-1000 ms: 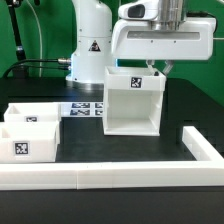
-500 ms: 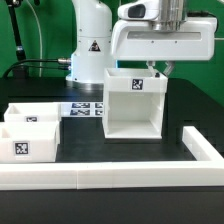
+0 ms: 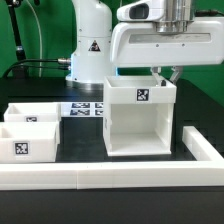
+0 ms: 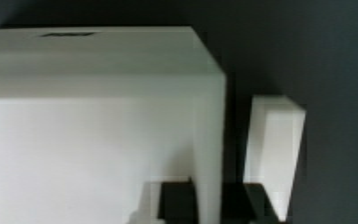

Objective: Assemble drawer

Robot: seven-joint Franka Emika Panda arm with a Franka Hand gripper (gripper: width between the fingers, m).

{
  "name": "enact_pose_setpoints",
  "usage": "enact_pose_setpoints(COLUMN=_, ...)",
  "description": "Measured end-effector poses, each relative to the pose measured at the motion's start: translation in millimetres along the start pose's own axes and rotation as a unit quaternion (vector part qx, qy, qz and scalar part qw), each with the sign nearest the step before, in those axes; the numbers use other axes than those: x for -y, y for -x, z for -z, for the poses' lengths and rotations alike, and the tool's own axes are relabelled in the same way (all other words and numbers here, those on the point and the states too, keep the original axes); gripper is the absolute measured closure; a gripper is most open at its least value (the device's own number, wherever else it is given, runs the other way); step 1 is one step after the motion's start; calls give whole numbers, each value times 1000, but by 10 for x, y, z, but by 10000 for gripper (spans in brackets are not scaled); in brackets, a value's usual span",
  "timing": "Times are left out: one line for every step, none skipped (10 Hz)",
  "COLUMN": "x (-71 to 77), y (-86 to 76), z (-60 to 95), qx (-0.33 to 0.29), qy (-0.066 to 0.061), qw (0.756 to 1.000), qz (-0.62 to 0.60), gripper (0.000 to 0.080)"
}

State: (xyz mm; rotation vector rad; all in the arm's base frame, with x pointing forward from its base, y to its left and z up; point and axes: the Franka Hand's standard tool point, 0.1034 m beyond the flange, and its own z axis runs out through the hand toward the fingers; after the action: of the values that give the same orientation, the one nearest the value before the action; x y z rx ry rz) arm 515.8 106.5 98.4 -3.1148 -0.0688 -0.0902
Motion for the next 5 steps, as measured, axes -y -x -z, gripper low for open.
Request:
enact_pose_setpoints(x=7, y=-66, z=-2, qx=-7, qy=-2, qw=1000, qz=0, gripper=762)
enact_pose_setpoints(x=18, y=-50, z=-3, qx=-6, qy=-3, qw=1000, qz=-7, gripper=762)
enact_pose_setpoints(x=23, y=-50, z=-3, qx=-5, qy=-4, qw=1000, qz=-14, gripper=762)
enact_pose_setpoints(x=35, y=-49, z=-3, qx=-5, qy=-7, qw=999, qz=-40, gripper=762)
enact_pose_setpoints(x=47, y=-49, z=-2, qx=-4, qy=-9, qw=998, qz=-61, gripper=762)
